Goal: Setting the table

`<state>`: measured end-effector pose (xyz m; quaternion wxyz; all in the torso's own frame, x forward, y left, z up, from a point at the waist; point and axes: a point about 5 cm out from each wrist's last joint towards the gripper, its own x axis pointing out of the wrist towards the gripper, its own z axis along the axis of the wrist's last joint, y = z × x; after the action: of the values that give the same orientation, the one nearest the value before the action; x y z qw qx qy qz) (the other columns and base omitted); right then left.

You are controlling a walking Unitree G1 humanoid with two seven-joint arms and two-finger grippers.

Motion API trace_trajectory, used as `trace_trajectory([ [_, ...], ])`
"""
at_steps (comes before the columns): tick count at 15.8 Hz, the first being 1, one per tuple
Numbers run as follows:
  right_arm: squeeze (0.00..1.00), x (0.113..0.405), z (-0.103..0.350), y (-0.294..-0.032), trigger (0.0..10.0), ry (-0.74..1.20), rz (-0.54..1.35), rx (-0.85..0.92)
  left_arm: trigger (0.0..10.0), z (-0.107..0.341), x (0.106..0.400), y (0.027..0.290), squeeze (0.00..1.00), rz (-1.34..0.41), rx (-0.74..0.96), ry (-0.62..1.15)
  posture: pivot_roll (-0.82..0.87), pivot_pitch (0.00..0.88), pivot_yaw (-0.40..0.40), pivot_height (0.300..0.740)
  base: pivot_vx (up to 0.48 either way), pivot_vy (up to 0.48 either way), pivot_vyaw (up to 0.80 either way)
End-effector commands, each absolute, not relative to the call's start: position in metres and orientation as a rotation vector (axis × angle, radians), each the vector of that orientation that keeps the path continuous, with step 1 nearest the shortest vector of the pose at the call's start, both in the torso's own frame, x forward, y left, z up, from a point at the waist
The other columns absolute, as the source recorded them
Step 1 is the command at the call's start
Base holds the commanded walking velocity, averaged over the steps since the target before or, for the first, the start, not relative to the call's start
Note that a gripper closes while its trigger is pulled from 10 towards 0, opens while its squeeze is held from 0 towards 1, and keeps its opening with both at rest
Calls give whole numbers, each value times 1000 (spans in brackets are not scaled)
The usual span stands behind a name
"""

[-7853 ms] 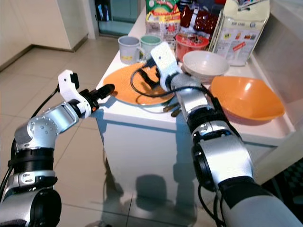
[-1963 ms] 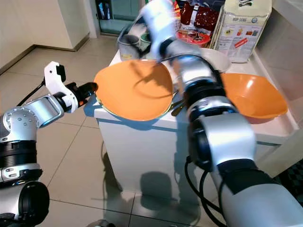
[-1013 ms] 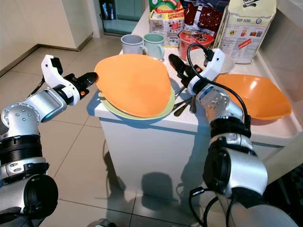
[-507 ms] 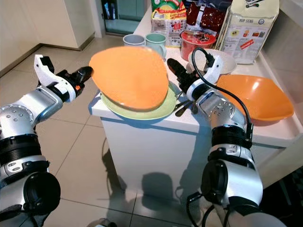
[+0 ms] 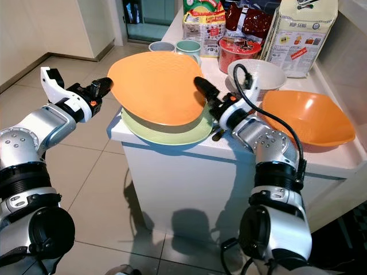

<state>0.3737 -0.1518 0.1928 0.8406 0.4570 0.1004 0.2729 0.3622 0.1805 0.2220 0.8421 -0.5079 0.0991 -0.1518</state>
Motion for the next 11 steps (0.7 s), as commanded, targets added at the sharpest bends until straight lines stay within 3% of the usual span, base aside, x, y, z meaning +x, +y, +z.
trace_trajectory([
  [1, 871, 371, 198, -156, 10000, 199, 583, 1026, 0, 241, 366, 178, 0, -370, -1107, 157, 7, 0, 19, 740, 0, 0, 0],
  [2, 871, 370, 199, -156, 10000, 197, 586, 1046, 0, 241, 366, 179, 0, -369, -1109, 156, 7, 0, 19, 740, 0, 0, 0],
  [3, 0, 369, 201, -158, 10000, 189, 591, 1078, 0, 242, 366, 180, 0, -367, -1118, 153, 5, 0, 20, 740, 0, 0, 0],
  [4, 0, 369, 203, -160, 3216, 183, 599, 1107, 0, 242, 367, 181, 0, -366, -1124, 151, 5, 0, 21, 740, 0, 0, 0],
  [5, 0, 367, 204, -162, 0, 178, 606, 1133, 0, 242, 367, 181, 0, -368, -1128, 149, 3, 0, 20, 740, 0, 0, 0],
  [11, 0, 361, 205, -164, 0, 179, 620, 1193, 0, 245, 370, 185, 0, -368, -1172, 139, 0, 0, 23, 740, 0, 0, 0],
])
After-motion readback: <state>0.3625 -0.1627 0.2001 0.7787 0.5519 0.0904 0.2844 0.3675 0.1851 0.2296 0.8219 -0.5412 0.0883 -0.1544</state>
